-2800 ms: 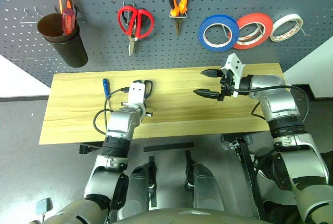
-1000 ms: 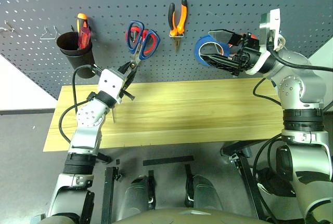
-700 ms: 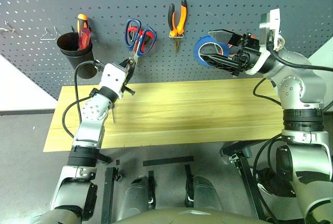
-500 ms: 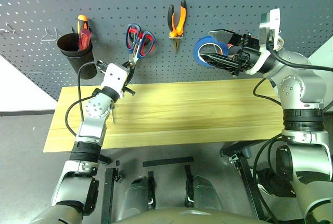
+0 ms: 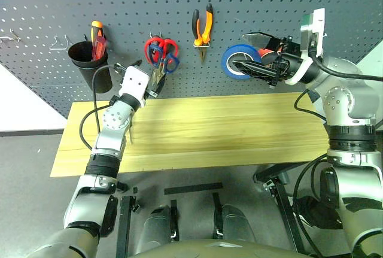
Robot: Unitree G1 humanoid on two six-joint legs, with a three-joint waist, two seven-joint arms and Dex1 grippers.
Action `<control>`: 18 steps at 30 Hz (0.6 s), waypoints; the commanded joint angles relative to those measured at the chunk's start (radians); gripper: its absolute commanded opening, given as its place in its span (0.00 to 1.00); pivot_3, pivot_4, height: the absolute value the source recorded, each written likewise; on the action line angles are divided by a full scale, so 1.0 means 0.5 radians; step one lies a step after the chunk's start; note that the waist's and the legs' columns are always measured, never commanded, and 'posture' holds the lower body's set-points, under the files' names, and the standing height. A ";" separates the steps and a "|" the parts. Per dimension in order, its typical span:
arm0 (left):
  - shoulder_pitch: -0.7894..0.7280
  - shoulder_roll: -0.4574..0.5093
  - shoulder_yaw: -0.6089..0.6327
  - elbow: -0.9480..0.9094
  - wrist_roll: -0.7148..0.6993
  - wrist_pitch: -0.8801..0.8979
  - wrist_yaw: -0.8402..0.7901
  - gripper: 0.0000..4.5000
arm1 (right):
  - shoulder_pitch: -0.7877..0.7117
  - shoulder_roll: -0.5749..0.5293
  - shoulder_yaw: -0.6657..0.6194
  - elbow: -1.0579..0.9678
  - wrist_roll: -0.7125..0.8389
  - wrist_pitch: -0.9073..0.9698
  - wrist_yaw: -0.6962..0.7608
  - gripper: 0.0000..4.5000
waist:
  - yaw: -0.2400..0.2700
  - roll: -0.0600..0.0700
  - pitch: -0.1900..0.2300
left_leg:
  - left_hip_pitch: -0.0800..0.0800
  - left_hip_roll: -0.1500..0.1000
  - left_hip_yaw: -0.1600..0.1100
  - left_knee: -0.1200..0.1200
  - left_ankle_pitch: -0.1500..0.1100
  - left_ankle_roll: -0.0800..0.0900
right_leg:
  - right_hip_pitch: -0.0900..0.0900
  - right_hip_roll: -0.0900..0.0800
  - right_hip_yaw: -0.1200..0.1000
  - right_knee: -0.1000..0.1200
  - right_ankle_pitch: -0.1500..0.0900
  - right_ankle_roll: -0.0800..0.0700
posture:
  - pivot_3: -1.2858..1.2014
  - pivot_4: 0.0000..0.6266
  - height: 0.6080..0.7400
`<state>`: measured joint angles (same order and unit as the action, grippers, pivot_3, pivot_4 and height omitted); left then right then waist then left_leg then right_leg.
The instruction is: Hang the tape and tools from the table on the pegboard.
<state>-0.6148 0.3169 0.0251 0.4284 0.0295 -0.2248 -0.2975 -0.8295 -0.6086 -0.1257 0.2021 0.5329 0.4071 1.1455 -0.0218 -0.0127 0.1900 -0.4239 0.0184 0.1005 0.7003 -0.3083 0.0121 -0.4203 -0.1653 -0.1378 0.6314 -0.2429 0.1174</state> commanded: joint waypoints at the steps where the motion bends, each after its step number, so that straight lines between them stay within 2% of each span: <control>1: 0.163 0.027 0.079 -0.367 -0.202 0.026 -0.125 1.00 | 0.064 -0.035 -0.049 -0.154 0.052 0.039 -0.019 1.00 | -0.001 0.000 -0.001 | 0.000 0.000 0.000 0.000 0.000 0.000 | 0.000 0.000 0.000 0.000 0.000 0.000 | 0.49 0.17 1.00; 5: 0.420 0.072 0.143 -0.805 -0.417 0.326 -0.223 1.00 | 0.161 -0.029 -0.012 -0.280 0.099 0.155 -0.020 1.00 | -0.001 0.000 -0.001 | 0.002 0.001 0.000 0.000 0.000 0.000 | 0.000 0.000 0.000 0.001 0.000 0.000 | 0.51 0.20 1.00; 10: 0.708 0.212 0.264 -1.217 -0.466 0.941 -0.113 1.00 | 0.216 0.011 0.112 -0.341 0.105 0.331 -0.030 1.00 | 0.009 0.001 0.000 | 0.023 0.003 0.000 -0.002 0.000 0.000 | 0.021 0.000 0.002 0.000 0.000 0.000 | 0.52 0.23 1.00; 14: 0.713 0.244 0.287 -1.274 -0.489 1.404 -0.019 1.00 | 0.185 0.033 0.219 -0.285 0.029 0.342 -0.042 1.00 | 0.035 0.001 0.000 | 0.032 0.005 -0.004 0.000 0.000 0.000 | 0.032 0.000 0.003 0.000 0.000 0.000 | 0.53 0.25 1.00; 18: 0.528 0.213 0.408 -1.079 -0.561 1.891 0.138 1.00 | 0.062 0.099 0.352 -0.116 -0.107 0.286 -0.060 1.00 | 0.041 0.001 0.001 | 0.032 0.002 -0.011 0.001 0.000 0.000 | 0.032 0.001 0.003 0.001 0.000 0.000 | 0.54 0.29 1.00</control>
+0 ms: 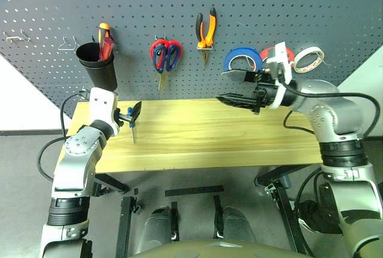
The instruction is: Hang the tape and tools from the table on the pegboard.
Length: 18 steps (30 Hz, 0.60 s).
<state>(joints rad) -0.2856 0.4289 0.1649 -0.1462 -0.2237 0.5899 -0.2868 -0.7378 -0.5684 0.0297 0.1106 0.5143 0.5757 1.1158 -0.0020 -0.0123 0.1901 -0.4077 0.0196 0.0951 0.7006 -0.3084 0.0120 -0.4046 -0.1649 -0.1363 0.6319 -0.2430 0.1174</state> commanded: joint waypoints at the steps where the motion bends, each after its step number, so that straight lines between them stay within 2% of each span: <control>1: -0.160 -0.016 0.149 0.101 -0.058 0.310 0.142 1.00 | -0.140 0.023 0.056 0.094 -0.082 -0.054 0.012 1.00 | 0.005 0.000 0.002 | 0.000 0.000 0.000 0.000 0.000 0.000 | -0.001 0.000 0.000 0.000 0.000 0.000 | 0.54 0.29 1.00; 7: -0.400 -0.009 0.133 0.567 0.049 0.383 0.277 1.00 | -0.311 0.107 0.165 0.474 -0.255 -0.271 0.120 1.00 | 0.025 -0.001 0.010 | 0.000 -0.001 -0.001 -0.004 0.000 -0.001 | -0.001 0.002 -0.001 -0.003 0.000 0.000 | 0.55 0.37 1.00; 14: -0.638 -0.068 0.178 0.999 0.103 0.337 0.473 1.00 | -0.424 0.229 0.248 0.738 -0.434 -0.517 0.175 1.00 | 0.030 -0.001 0.079 | -0.001 -0.002 -0.005 -0.003 0.001 -0.001 | 0.001 0.001 -0.001 -0.003 0.000 0.000 | 0.54 0.45 1.00; 18: -0.715 -0.079 0.184 1.127 0.101 0.332 0.518 1.00 | -0.446 0.277 0.260 0.726 -0.452 -0.505 0.207 1.00 | 0.028 -0.002 0.136 | -0.002 -0.002 -0.007 -0.003 0.001 -0.001 | -0.001 0.001 -0.002 -0.002 0.000 0.000 | 0.54 0.52 1.00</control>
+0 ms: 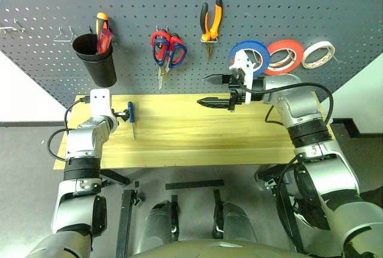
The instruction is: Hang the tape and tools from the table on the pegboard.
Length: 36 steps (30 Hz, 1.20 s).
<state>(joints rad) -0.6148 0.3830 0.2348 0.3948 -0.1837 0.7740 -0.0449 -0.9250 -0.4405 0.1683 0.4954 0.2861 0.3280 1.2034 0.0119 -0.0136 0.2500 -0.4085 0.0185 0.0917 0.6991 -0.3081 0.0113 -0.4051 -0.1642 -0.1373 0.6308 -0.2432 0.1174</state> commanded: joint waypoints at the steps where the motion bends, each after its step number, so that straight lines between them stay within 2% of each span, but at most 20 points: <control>1: -0.072 0.014 0.039 0.080 0.024 -0.042 0.036 1.00 | -0.072 0.026 -0.018 -0.047 0.004 -0.002 0.040 1.00 | 0.000 0.001 0.033 | 0.000 0.000 0.000 0.000 0.000 0.000 | 0.000 0.000 0.000 0.000 0.000 0.000 | 0.54 0.53 1.00; 13: -0.274 -0.011 0.025 0.462 0.022 -0.199 0.024 1.00 | 0.026 0.012 -0.048 -0.157 -0.032 0.063 0.004 1.00 | 0.002 0.002 0.188 | -0.004 -0.001 0.001 -0.001 0.000 0.000 | -0.007 -0.002 0.000 0.002 0.000 0.000 | 0.53 0.64 1.00; 20: -0.354 -0.042 0.010 0.623 0.030 -0.303 0.012 1.00 | 0.140 -0.048 -0.073 -0.339 -0.002 0.186 -0.003 1.00 | -0.001 0.003 0.232 | -0.005 -0.002 0.003 -0.002 0.000 0.000 | -0.010 -0.003 0.000 0.003 0.000 0.000 | 0.52 0.65 1.00; 27: -0.388 -0.088 0.040 0.701 0.009 -0.307 0.071 1.00 | 0.184 -0.098 -0.115 -0.398 0.002 0.252 -0.024 1.00 | -0.004 0.004 0.238 | -0.006 -0.001 0.004 -0.002 0.000 0.000 | -0.010 -0.004 0.000 0.003 0.000 0.000 | 0.51 0.65 1.00; 30: -0.423 -0.088 0.060 0.753 -0.007 -0.296 0.078 0.87 | 0.200 -0.117 -0.116 -0.416 -0.002 0.263 -0.031 1.00 | -0.003 0.004 0.239 | -0.006 -0.001 0.004 -0.002 0.000 0.000 | -0.010 -0.004 0.000 0.003 0.000 0.000 | 0.51 0.65 1.00; 36: -0.532 -0.083 0.131 0.911 -0.055 -0.252 0.098 0.42 | 0.259 -0.142 -0.106 -0.459 -0.015 0.273 -0.050 1.00 | -0.003 0.004 0.240 | -0.006 -0.001 0.004 -0.003 0.000 0.000 | -0.011 -0.004 0.000 0.003 0.000 0.000 | 0.51 0.66 1.00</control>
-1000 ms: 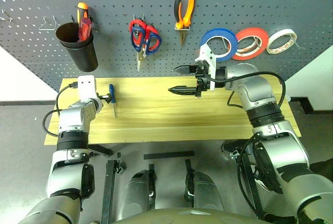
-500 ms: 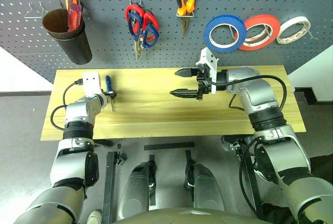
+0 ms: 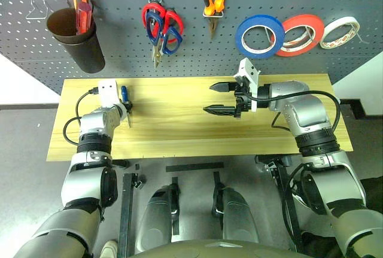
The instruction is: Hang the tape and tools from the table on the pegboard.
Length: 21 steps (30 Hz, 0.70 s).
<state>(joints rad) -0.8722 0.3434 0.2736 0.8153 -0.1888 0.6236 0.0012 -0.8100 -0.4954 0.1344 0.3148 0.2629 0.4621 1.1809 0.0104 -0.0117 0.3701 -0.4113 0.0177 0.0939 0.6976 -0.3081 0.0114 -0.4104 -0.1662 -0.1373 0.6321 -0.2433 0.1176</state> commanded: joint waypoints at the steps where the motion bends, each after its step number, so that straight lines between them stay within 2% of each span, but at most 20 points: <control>1: -0.023 -0.002 0.057 0.081 -0.040 0.065 0.015 0.35 | 0.036 -0.035 -0.037 -0.107 0.030 0.005 -0.007 1.00 | -0.001 0.000 0.000 | 0.000 0.000 0.000 0.000 0.000 0.000 | 0.000 0.000 0.000 0.000 0.000 0.000 | 0.51 0.66 1.00; 4: -0.018 -0.001 0.055 0.088 -0.030 0.070 0.022 0.14 | 0.045 -0.036 -0.040 -0.111 0.026 0.001 -0.016 1.00 | -0.002 0.000 0.000 | 0.000 0.000 0.000 0.000 0.000 0.000 | 0.000 0.000 0.000 0.000 0.000 0.000 | 0.51 0.65 1.00; 5: -0.007 -0.004 0.052 0.065 -0.031 0.082 0.018 0.10 | 0.046 -0.037 -0.039 -0.107 0.024 -0.005 -0.018 1.00 | -0.003 0.000 0.000 | 0.000 0.000 0.000 0.000 0.000 0.000 | 0.000 0.000 0.000 0.000 0.000 0.000 | 0.51 0.65 1.00; 10: 0.097 -0.012 0.030 -0.191 -0.059 0.188 -0.029 0.10 | 0.040 -0.044 -0.047 -0.076 0.020 -0.034 -0.011 1.00 | -0.003 0.000 0.000 | 0.000 0.000 0.001 0.000 0.000 0.000 | 0.000 -0.001 0.000 -0.001 0.000 0.000 | 0.52 0.60 1.00; 15: 0.520 0.007 -0.099 -1.056 -0.145 0.332 -0.279 0.10 | 0.038 -0.066 -0.123 -0.161 0.140 0.033 0.040 1.00 | -0.003 0.000 0.000 | -0.004 0.000 0.000 -0.002 0.000 0.000 | -0.003 -0.001 0.000 -0.003 0.000 0.000 | 0.52 0.51 1.00; 18: 0.824 0.106 -0.178 -1.590 -0.242 0.364 -0.529 0.10 | 0.069 -0.109 -0.192 -0.274 0.273 0.120 0.109 1.00 | -0.002 -0.002 -0.003 | -0.015 0.001 -0.002 -0.001 0.000 -0.001 | -0.012 0.000 -0.002 -0.003 0.000 0.000 | 0.53 0.45 1.00; 21: 1.042 0.196 -0.126 -1.966 -0.413 0.408 -0.744 0.10 | 0.071 -0.139 -0.274 -0.311 0.371 0.166 0.129 1.00 | 0.005 -0.003 -0.007 | -0.027 0.001 -0.005 0.002 0.001 -0.002 | -0.020 0.000 -0.004 -0.002 0.000 0.000 | 0.53 0.41 1.00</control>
<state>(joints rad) -0.3642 0.4246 0.1870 -0.0699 -0.3512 0.8257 -0.3215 -0.7775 -0.5496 0.0371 0.1977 0.4077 0.5383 1.2331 0.0131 -0.0132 0.3666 -0.4258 0.0185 0.0913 0.6988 -0.3076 0.0105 -0.4209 -0.1663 -0.1398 0.6307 -0.2431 0.1176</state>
